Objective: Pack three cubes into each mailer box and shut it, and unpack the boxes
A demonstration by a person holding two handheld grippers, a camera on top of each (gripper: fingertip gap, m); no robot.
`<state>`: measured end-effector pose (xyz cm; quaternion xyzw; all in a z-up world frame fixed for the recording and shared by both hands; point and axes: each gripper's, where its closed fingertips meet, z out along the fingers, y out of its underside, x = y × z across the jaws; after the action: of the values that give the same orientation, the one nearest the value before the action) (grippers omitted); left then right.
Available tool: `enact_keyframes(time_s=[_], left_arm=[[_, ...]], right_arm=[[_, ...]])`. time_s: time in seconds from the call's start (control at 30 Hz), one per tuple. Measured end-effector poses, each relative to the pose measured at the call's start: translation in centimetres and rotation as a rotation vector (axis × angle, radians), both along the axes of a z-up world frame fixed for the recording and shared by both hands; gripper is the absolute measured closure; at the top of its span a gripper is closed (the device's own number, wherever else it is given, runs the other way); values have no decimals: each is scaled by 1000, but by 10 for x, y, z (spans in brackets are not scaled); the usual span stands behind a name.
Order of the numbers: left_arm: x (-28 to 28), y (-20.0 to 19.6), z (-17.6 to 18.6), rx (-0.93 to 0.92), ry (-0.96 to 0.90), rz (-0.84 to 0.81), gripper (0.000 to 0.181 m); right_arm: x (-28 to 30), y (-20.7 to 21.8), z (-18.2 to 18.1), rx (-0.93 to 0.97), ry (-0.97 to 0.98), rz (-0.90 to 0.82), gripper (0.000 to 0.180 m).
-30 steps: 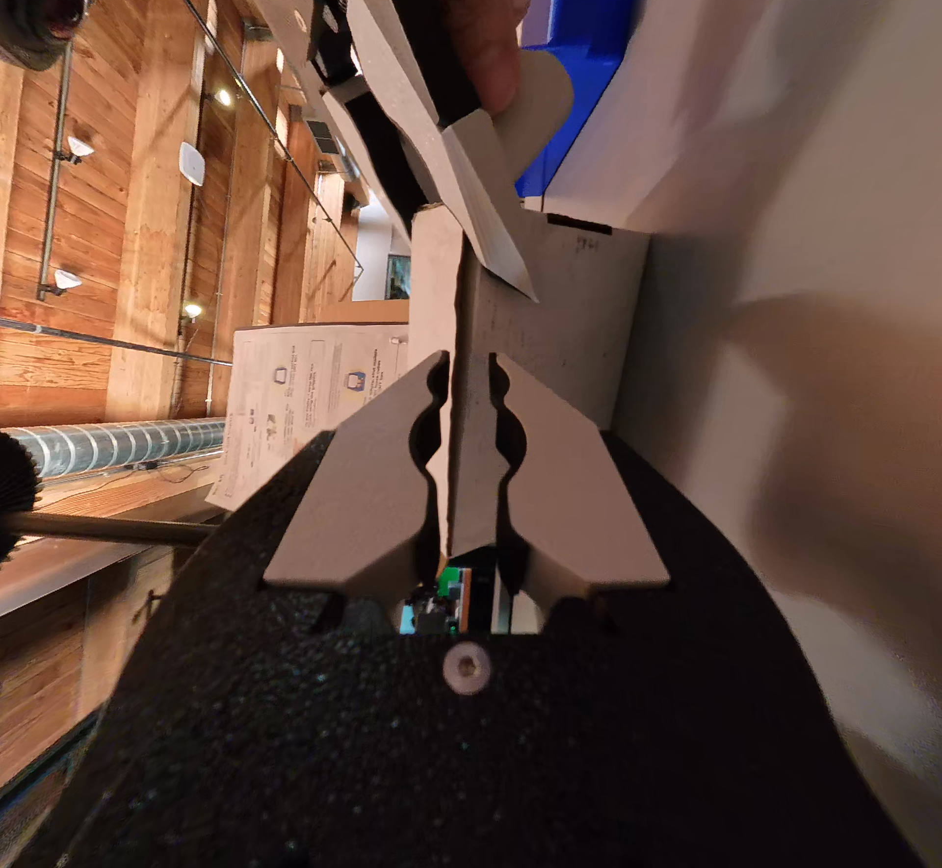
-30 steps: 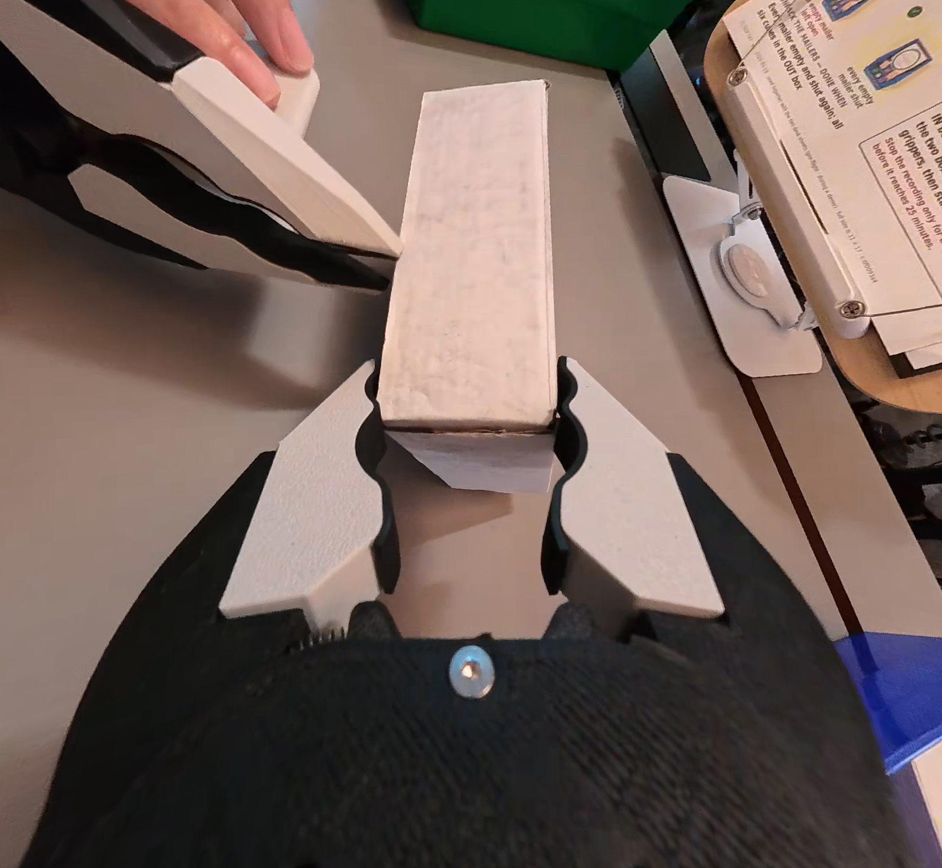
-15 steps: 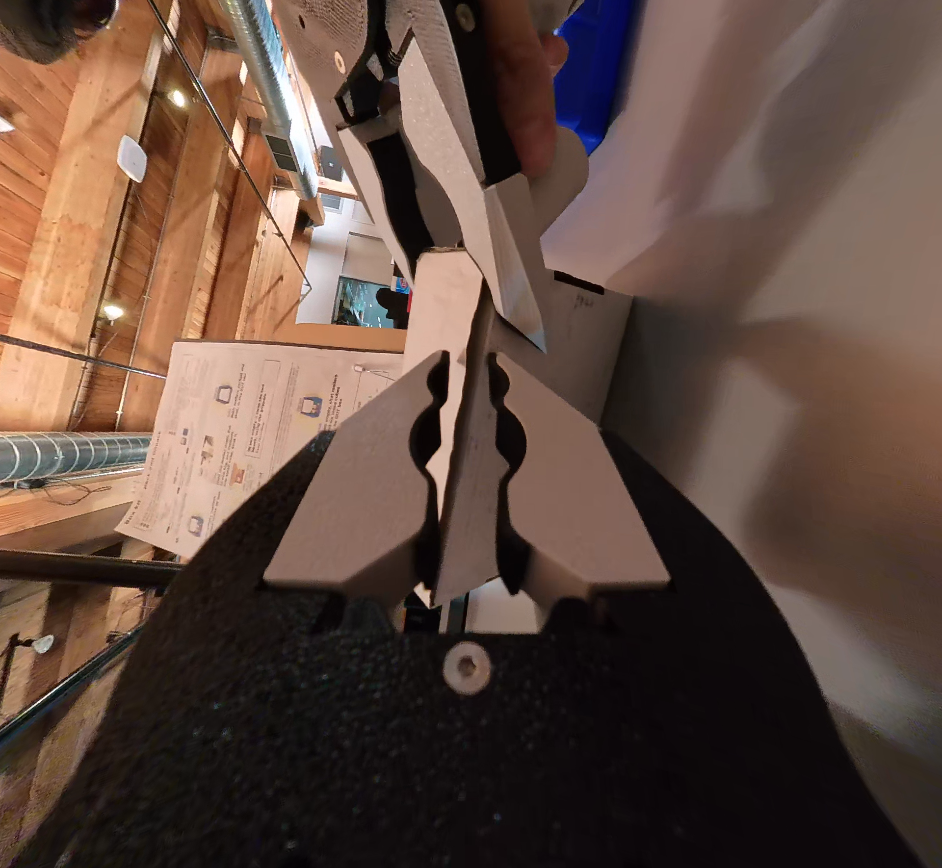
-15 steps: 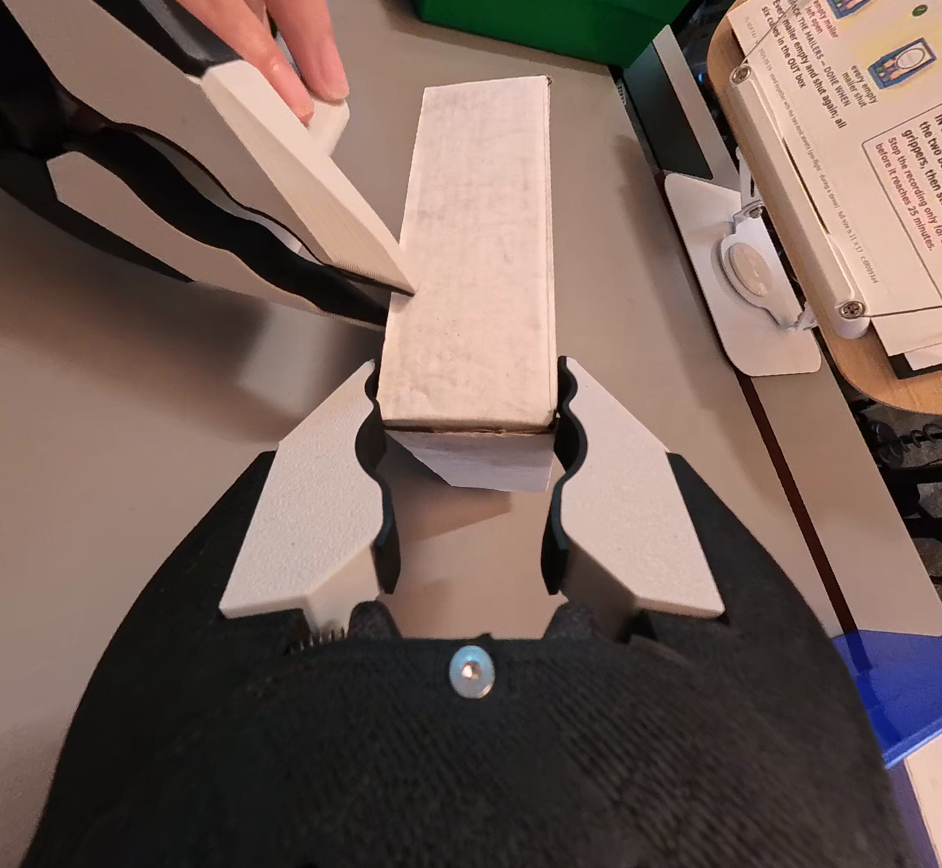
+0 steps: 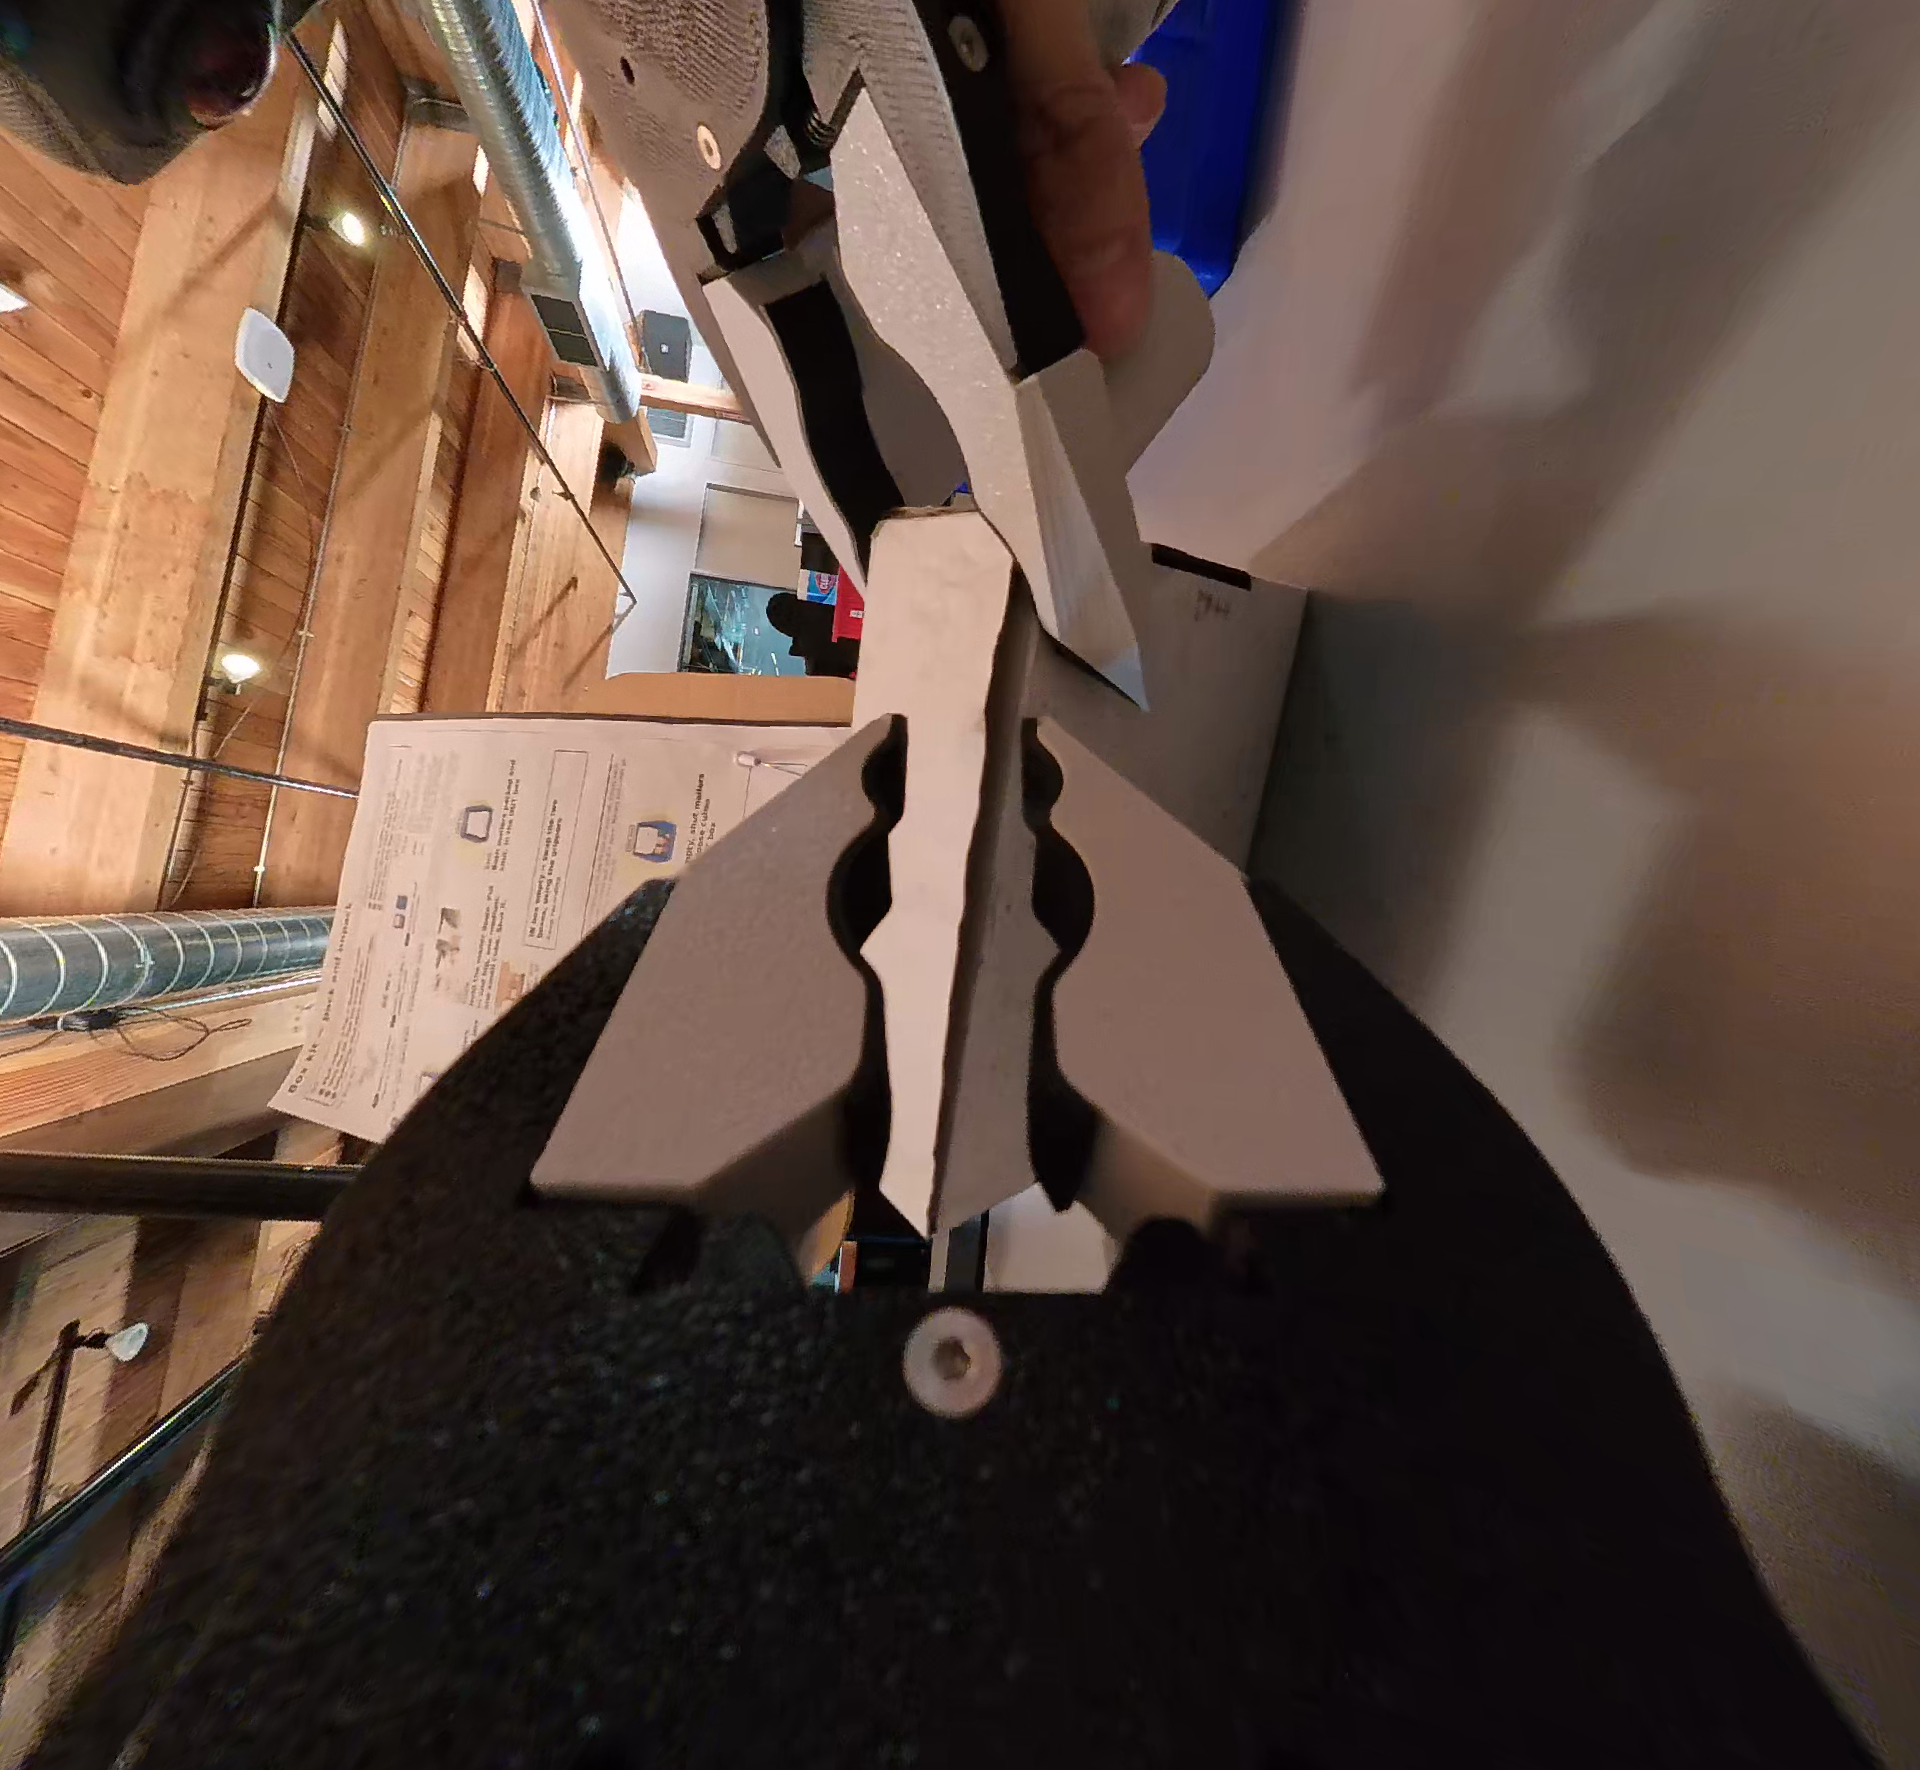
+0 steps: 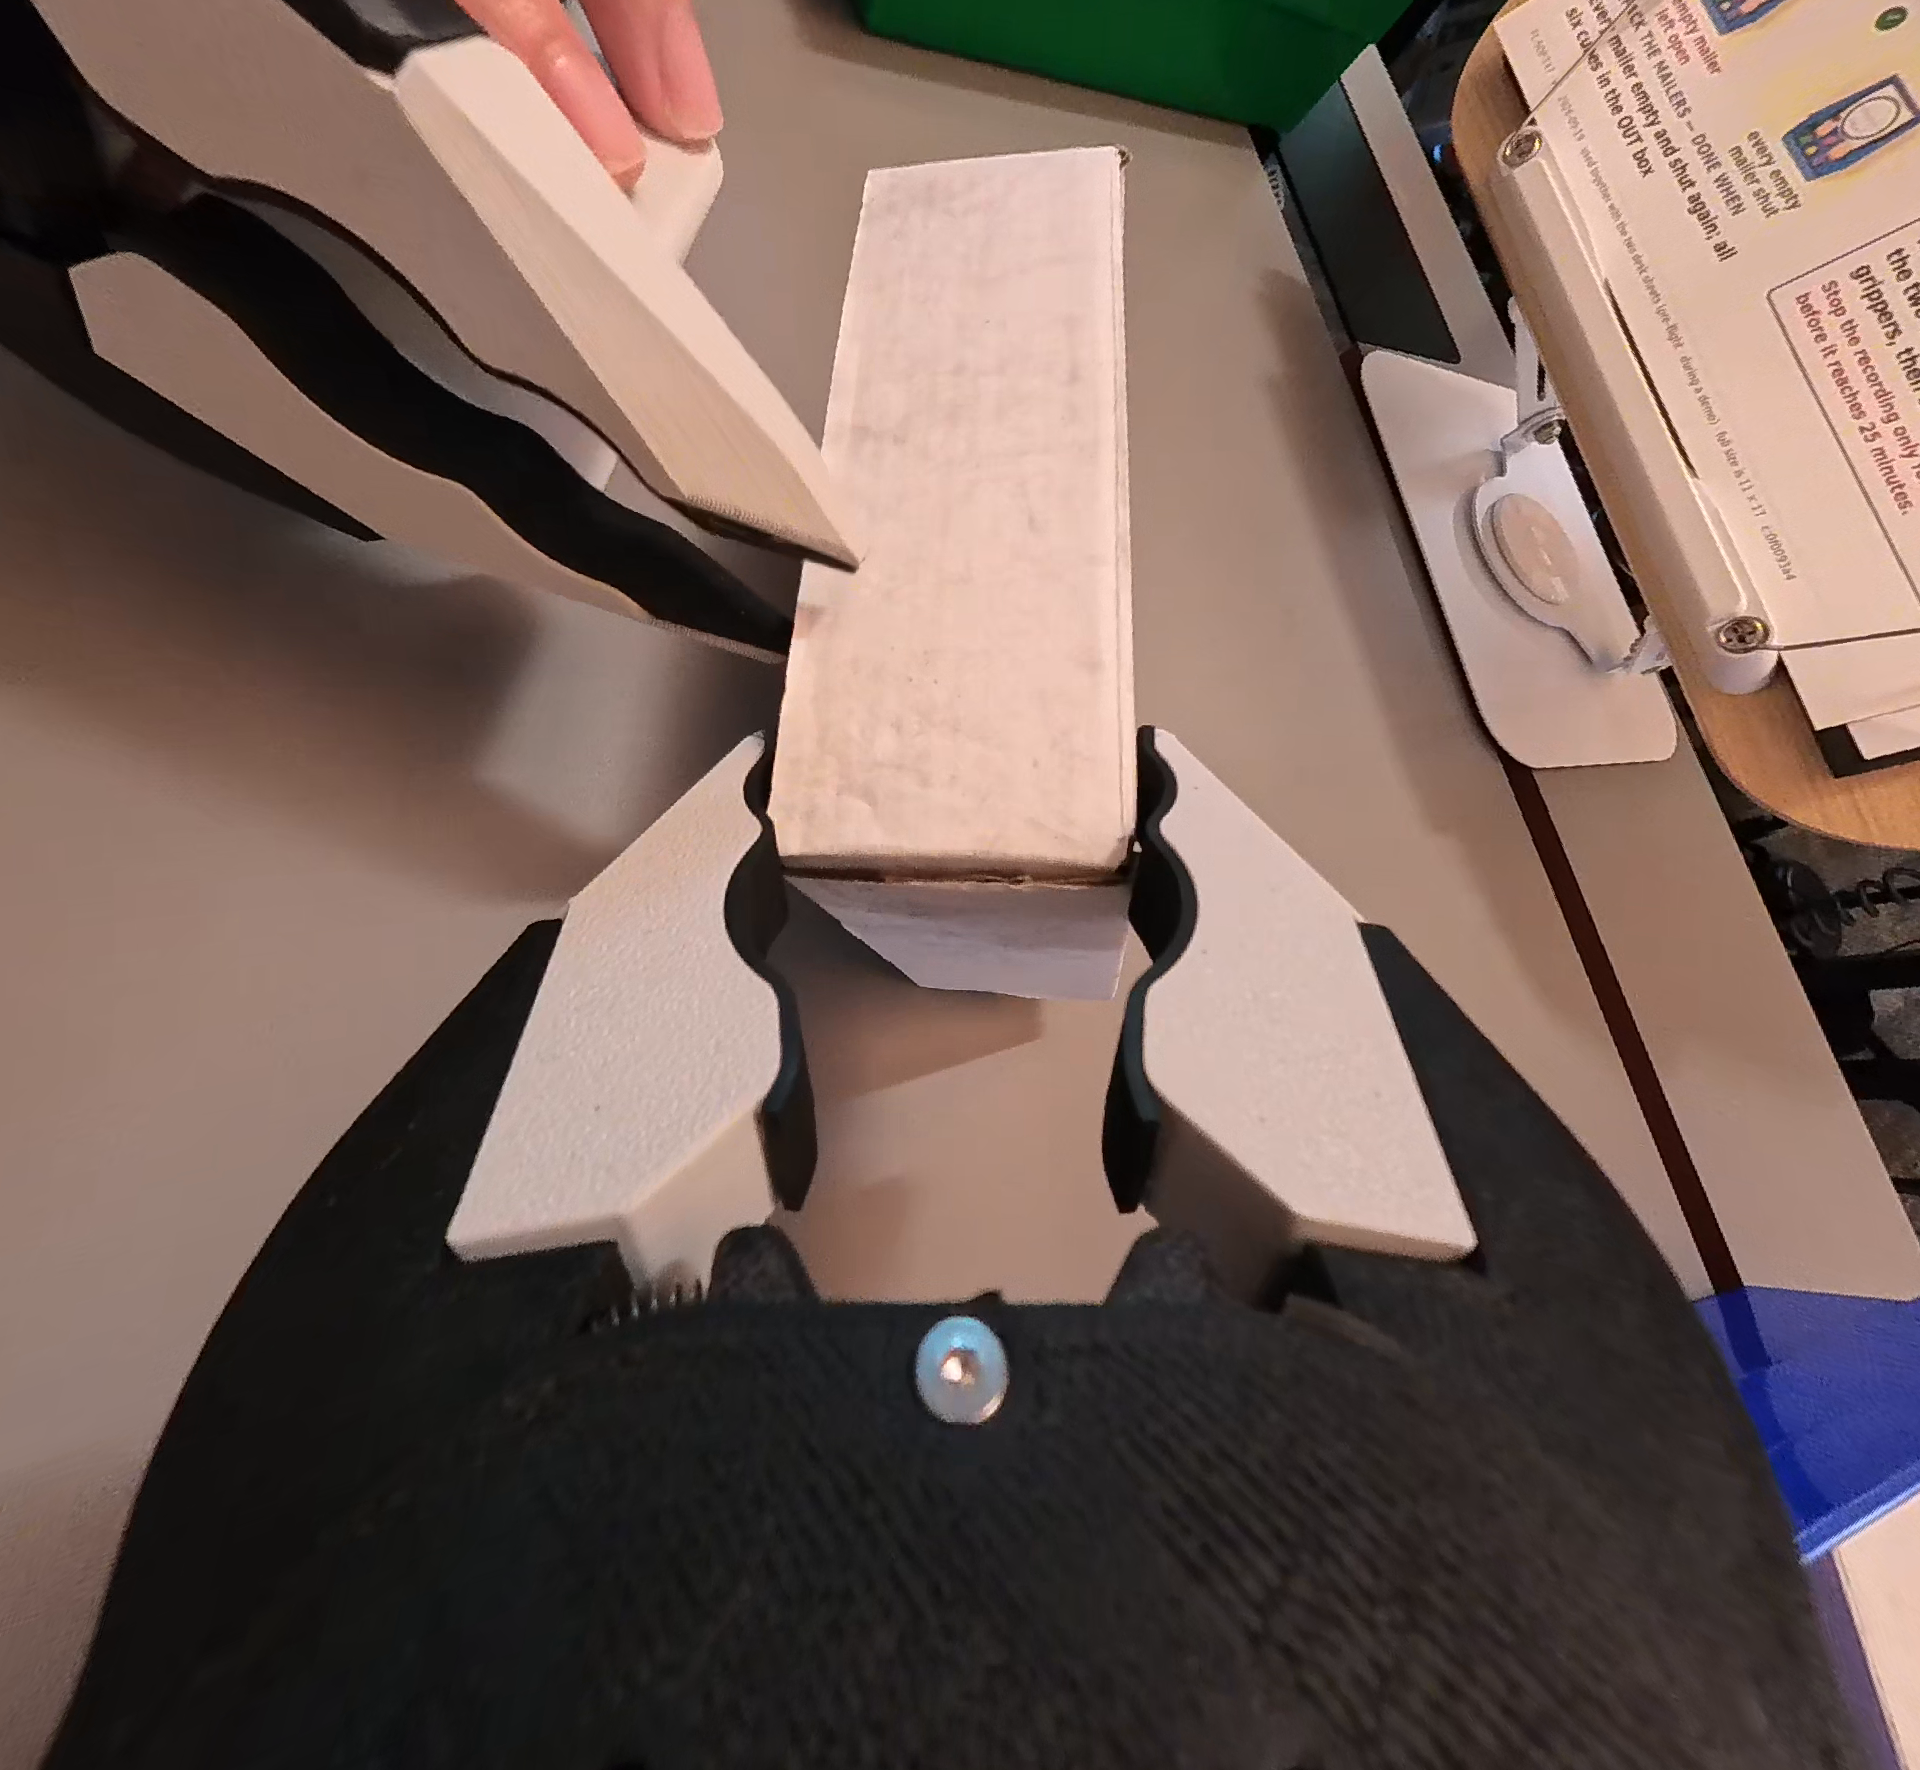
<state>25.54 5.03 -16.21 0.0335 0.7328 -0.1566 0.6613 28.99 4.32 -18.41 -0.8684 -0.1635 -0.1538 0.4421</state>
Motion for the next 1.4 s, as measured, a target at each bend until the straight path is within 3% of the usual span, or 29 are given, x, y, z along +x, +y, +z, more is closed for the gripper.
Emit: enact_keyframes(time_s=[0.3, 0.6, 0.77, 1.07, 1.2, 1.4], left_arm=[[0, 6, 3, 18, 11, 8, 165], [-3, 4, 0, 226, -120, 11, 179], [-6, 6, 5, 147, -85, 51, 178], [-6, 17, 7, 163, -208, 99, 166], [-3, 43, 6, 169, -255, 115, 173], [-5, 40, 12, 179, -210, 123, 181]], right_arm=[[0, 0, 0, -6, 6, 2, 113], [1, -4, -5, -110, -88, -13, 114], [1, -4, -6, -128, -107, -35, 114], [0, -4, -6, -124, -102, -20, 114], [1, -4, -6, -133, -91, -2, 114], [2, -7, -8, -189, -141, -31, 114]])
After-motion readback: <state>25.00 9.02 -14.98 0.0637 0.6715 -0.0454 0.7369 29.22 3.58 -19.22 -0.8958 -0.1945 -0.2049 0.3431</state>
